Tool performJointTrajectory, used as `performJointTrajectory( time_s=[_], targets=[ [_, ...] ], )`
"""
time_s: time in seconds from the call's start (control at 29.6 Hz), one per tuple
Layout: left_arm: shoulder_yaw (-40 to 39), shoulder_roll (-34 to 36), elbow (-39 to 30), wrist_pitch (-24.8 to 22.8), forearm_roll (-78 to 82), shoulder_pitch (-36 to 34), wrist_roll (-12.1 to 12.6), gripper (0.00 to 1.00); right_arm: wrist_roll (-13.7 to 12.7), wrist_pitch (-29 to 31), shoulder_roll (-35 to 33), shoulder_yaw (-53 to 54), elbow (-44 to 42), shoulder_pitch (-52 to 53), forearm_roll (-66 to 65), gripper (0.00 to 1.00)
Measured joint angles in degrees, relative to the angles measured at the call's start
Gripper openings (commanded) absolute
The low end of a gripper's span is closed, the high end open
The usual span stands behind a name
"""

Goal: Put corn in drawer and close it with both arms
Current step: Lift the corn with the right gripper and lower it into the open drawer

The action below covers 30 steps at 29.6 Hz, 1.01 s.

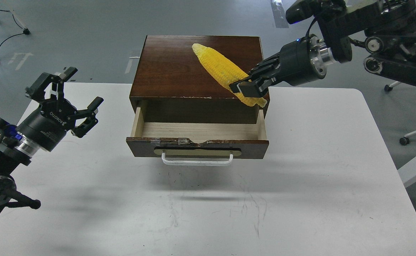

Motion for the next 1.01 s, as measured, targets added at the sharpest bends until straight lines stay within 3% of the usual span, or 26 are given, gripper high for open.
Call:
performJointTrajectory(
  time_s=[0.24, 0.51, 0.54, 0.57, 0.61, 0.81, 1.01],
  targets=[
    [0.0, 0.0, 0.0, 0.0, 0.0, 0.0, 0.0, 1.00, 0.0, -5.1, 5.1, -4.8, -1.4, 0.3, -6.5, 0.14],
    [0.0, 0.0, 0.0, 0.0, 0.0, 0.0, 0.0, 1.00, 0.0, -7.2, 10.1, -6.7, -3.7, 0.2, -7.6, 0.35],
    [-0.1, 0.0, 0.0, 0.0, 0.0, 0.0, -0.1, 1.00, 0.0, -7.2, 10.6, -6.8, -4.0, 0.1, -7.6, 0.42],
    [-0.1, 0.1, 0.0, 0.0, -0.1, 0.0, -0.1, 1.00, 0.0, -7.2, 11.1, -6.8, -4.3, 0.0, -7.6, 0.59],
    [-0.1, 0.1, 0.0, 0.0, -0.1, 0.0, -0.1, 1.00, 0.0, -7.3, 11.5, -6.8, -4.5, -0.1, -7.6, 0.66],
    [-0.1, 0.1, 0.0, 0.0, -0.1, 0.0, -0.1, 1.00, 0.0, -7.4, 12.7, -6.8, -5.6, -0.7, -7.3, 0.93],
    [-0.1, 0.1, 0.0, 0.0, -0.1, 0.0, -0.1, 1.00, 0.0, -8.6, 12.4, -6.7, -5.7, -0.8, -6.6, 0.98]
  ],
)
